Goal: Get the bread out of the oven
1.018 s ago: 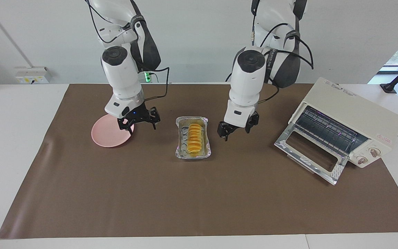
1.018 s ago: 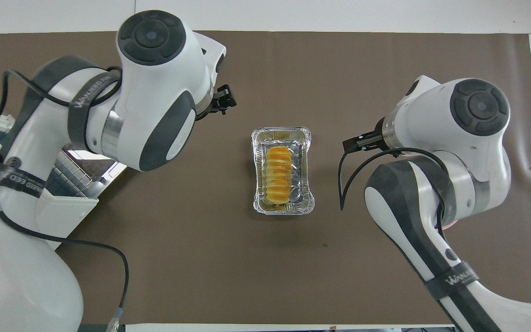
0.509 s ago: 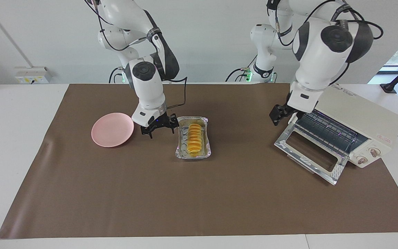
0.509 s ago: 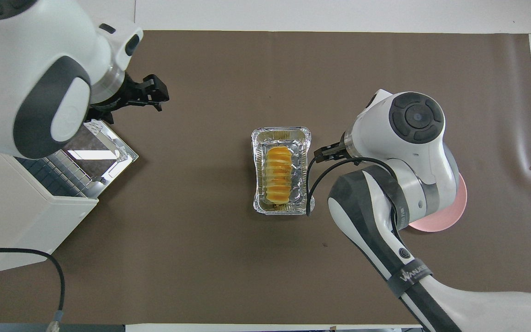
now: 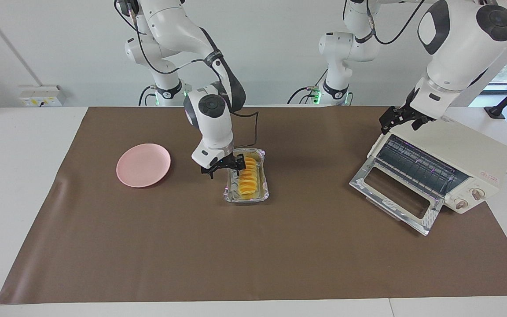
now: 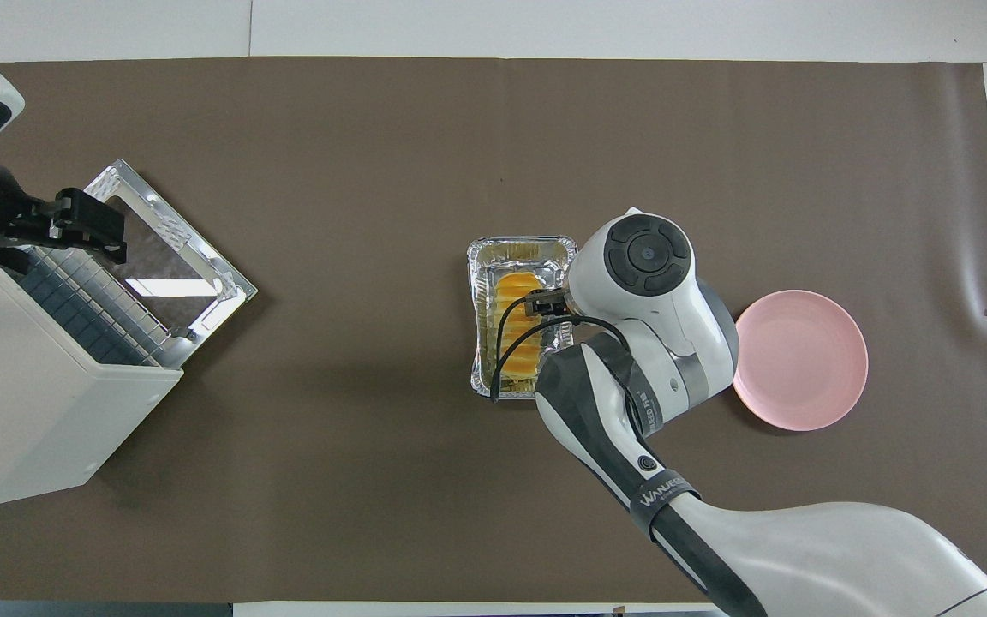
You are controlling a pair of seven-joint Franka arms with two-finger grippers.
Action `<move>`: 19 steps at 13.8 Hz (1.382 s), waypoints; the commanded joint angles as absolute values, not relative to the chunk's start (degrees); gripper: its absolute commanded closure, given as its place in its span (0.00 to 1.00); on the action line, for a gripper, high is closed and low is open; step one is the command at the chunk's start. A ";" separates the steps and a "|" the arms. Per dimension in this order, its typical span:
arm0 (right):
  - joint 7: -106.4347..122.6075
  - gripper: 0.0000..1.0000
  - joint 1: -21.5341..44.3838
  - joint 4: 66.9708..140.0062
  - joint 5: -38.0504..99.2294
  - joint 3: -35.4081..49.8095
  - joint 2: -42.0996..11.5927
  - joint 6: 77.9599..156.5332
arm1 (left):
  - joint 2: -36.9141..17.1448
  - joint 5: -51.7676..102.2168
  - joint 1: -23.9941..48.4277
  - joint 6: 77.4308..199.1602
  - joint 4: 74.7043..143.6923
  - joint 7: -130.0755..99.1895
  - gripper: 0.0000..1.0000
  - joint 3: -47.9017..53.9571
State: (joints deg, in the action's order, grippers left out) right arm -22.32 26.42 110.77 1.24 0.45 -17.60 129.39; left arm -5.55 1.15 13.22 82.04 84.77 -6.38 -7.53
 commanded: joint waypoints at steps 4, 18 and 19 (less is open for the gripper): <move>-26.45 0.12 26.46 112.67 2.37 0.35 -17.67 130.34 | 0.78 1.06 7.22 82.44 92.79 -3.87 0.00 -2.46; -25.60 1.00 24.62 111.98 4.92 0.00 -16.27 130.18 | 0.17 0.97 7.29 88.59 93.43 0.26 0.00 -1.58; -22.10 1.00 22.43 111.62 4.92 0.00 -14.78 128.77 | 0.09 0.97 7.29 88.68 93.34 0.26 0.00 -1.50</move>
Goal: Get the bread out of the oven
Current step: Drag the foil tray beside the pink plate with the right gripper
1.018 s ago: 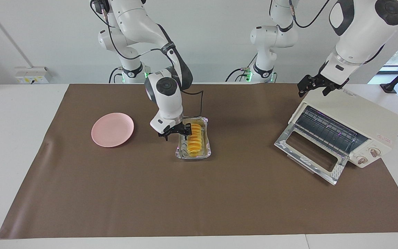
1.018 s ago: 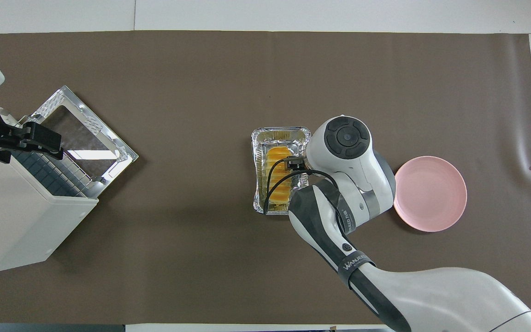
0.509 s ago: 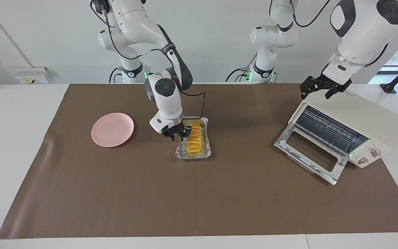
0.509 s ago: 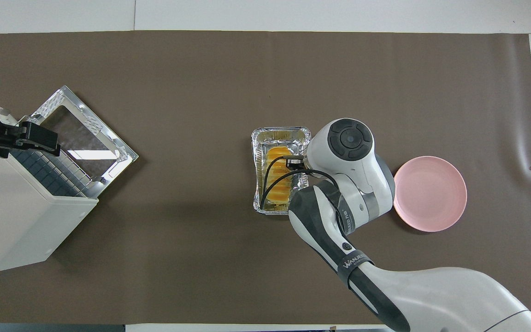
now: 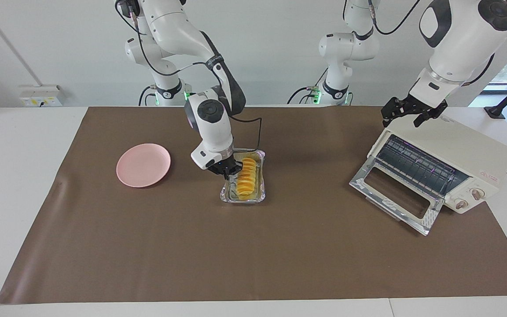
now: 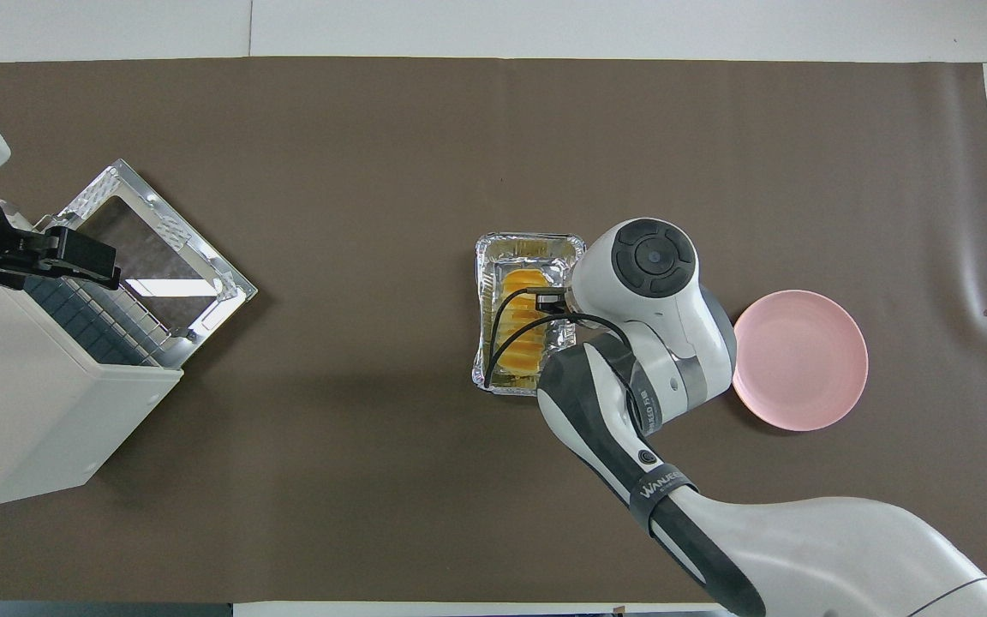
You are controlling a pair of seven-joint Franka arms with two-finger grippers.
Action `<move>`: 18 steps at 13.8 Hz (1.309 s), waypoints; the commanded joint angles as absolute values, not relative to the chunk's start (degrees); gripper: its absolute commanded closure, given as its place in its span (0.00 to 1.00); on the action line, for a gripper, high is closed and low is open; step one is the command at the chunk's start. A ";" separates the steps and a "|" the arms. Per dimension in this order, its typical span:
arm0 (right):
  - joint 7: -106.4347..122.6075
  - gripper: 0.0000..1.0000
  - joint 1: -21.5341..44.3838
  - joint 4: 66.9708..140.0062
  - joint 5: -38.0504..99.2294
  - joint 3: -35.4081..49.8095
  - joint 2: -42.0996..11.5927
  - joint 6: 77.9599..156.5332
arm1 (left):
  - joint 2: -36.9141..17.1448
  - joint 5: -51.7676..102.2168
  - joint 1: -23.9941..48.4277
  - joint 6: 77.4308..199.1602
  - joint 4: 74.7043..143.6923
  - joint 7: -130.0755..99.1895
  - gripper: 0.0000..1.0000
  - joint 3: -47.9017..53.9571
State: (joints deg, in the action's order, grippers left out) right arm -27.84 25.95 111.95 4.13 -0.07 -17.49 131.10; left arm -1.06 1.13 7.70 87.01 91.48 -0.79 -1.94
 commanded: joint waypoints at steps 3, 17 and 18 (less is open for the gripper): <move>-10.15 1.00 14.27 107.94 4.92 0.09 -13.80 123.93 | 0.18 0.97 7.21 88.68 93.43 0.44 0.00 -1.49; 17.38 1.00 -7.02 98.44 7.29 0.09 -21.27 129.46 | 0.53 1.05 6.59 88.42 93.52 -0.09 0.00 -1.58; 18.88 1.00 -7.12 98.96 7.90 0.09 -21.27 129.46 | 0.53 1.05 6.59 88.50 93.52 -0.09 0.00 -1.50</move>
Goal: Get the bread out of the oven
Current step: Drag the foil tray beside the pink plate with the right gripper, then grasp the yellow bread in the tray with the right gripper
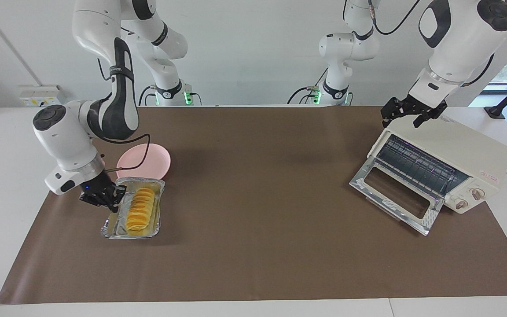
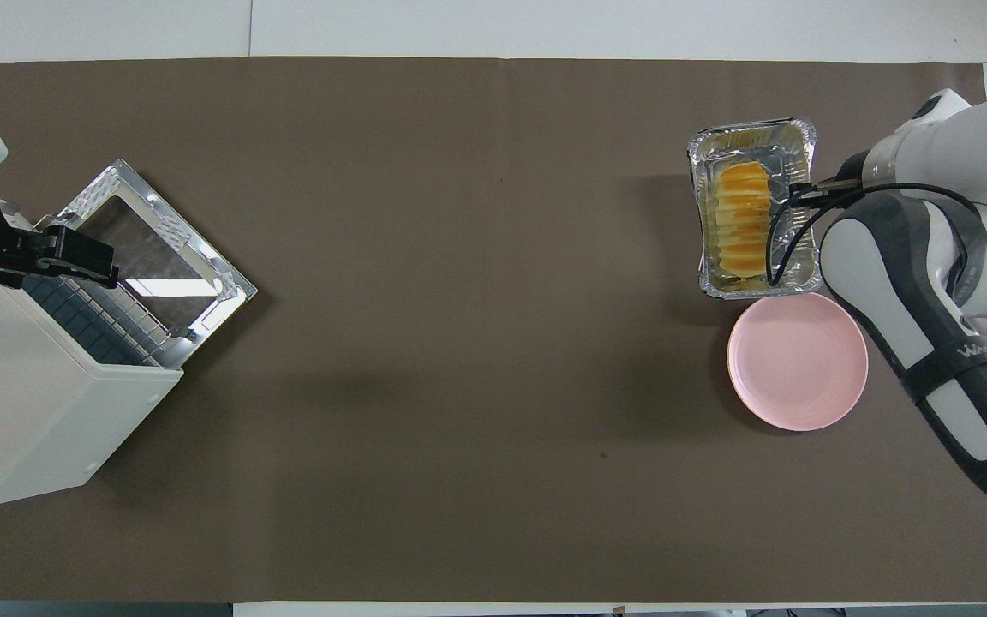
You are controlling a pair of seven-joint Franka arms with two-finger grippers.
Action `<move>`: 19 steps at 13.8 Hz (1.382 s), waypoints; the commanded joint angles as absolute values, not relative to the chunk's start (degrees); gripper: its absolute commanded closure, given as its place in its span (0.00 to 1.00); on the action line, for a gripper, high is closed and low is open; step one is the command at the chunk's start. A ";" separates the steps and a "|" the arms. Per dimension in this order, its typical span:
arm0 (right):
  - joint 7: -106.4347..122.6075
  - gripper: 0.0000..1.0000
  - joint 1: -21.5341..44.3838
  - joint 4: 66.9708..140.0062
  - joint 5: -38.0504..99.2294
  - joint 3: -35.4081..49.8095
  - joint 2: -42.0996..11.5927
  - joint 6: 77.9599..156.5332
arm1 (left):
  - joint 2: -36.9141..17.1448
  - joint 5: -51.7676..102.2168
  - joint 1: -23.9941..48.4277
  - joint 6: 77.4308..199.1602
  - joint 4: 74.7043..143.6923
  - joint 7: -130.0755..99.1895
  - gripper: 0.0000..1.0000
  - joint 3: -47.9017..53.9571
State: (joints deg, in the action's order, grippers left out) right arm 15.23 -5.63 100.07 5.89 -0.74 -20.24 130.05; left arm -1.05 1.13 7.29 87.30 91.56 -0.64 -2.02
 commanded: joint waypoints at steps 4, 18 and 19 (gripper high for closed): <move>22.41 1.00 -8.26 100.89 8.35 0.09 -21.18 129.46 | 0.53 1.05 6.59 88.51 93.52 -0.09 0.00 -1.49; 22.06 0.00 -8.17 102.22 8.35 0.00 -21.01 130.78 | 0.53 1.05 6.59 88.51 93.52 -0.09 0.00 -1.49; 21.80 0.00 -7.74 101.96 8.35 0.00 -21.09 130.87 | 0.53 1.05 6.59 88.51 93.52 -0.09 0.00 -1.49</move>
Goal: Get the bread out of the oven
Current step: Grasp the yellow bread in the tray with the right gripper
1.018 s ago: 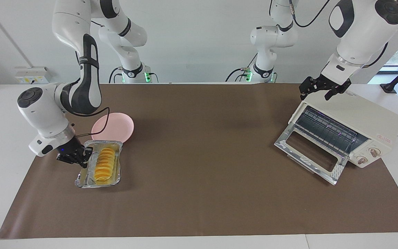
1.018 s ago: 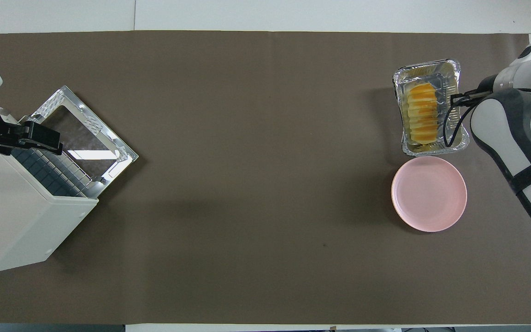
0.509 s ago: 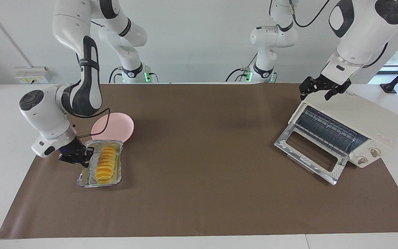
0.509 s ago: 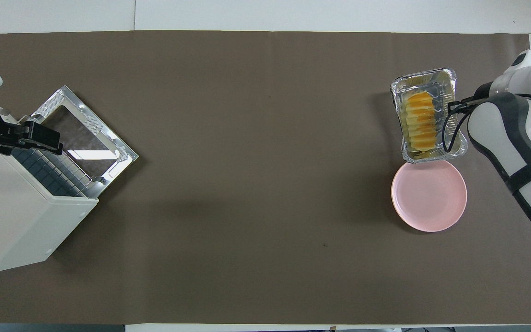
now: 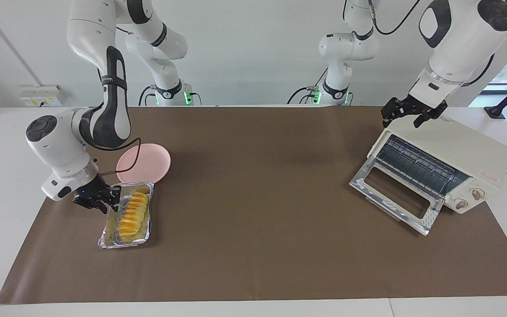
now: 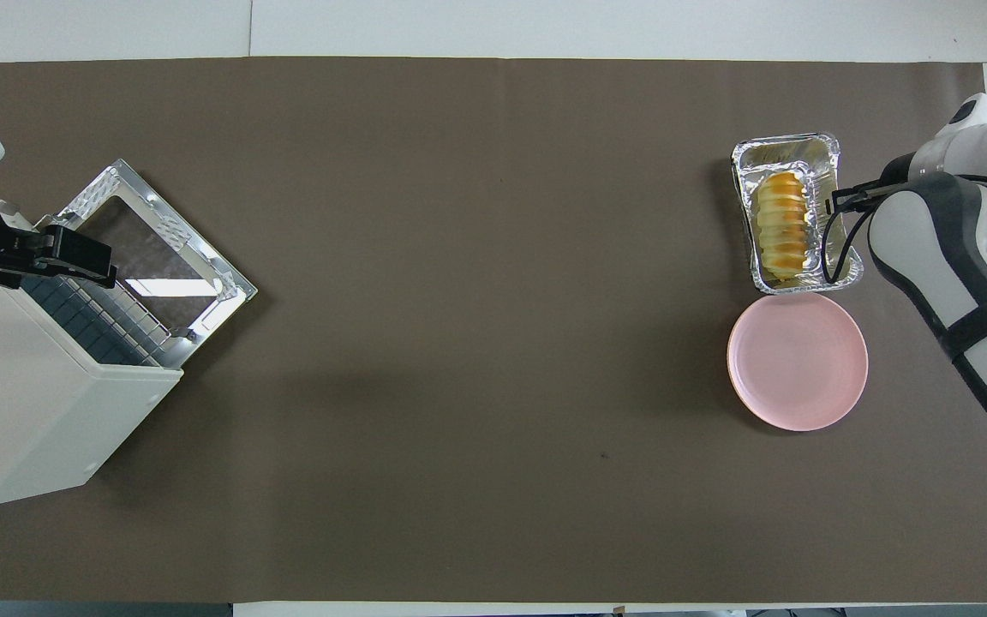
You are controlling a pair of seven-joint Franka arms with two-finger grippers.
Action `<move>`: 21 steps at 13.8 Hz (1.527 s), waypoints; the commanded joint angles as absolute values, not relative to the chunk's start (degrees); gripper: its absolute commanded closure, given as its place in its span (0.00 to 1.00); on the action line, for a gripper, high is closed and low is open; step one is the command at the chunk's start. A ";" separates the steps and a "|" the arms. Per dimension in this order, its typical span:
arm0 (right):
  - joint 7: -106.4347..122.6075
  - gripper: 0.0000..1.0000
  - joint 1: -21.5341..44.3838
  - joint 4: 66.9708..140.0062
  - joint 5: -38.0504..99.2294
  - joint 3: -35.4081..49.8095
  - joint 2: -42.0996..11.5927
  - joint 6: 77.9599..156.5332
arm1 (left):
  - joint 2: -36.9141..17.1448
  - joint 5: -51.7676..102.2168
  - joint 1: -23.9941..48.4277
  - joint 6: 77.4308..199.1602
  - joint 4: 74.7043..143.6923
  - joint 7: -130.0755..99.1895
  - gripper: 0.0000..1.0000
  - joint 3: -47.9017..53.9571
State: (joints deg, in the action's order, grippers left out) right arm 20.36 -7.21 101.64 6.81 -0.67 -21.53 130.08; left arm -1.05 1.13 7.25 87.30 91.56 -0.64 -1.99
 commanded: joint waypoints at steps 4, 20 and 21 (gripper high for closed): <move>18.99 0.00 -5.28 101.34 8.26 0.09 -21.44 133.68 | 0.53 1.05 6.59 88.50 93.52 -0.09 0.00 -1.50; 13.45 0.90 -2.72 108.54 8.17 0.09 -22.76 140.36 | 0.53 1.05 6.59 88.51 93.52 -0.09 0.00 -1.58; 13.53 0.95 -2.72 108.46 8.17 0.09 -22.68 140.01 | 0.53 1.05 6.59 88.42 93.52 -0.09 0.00 -1.58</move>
State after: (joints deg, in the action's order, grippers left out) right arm 13.20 -2.58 106.66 7.32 -0.23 -23.83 139.25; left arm -1.05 1.13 7.24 87.30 91.56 -0.64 -1.99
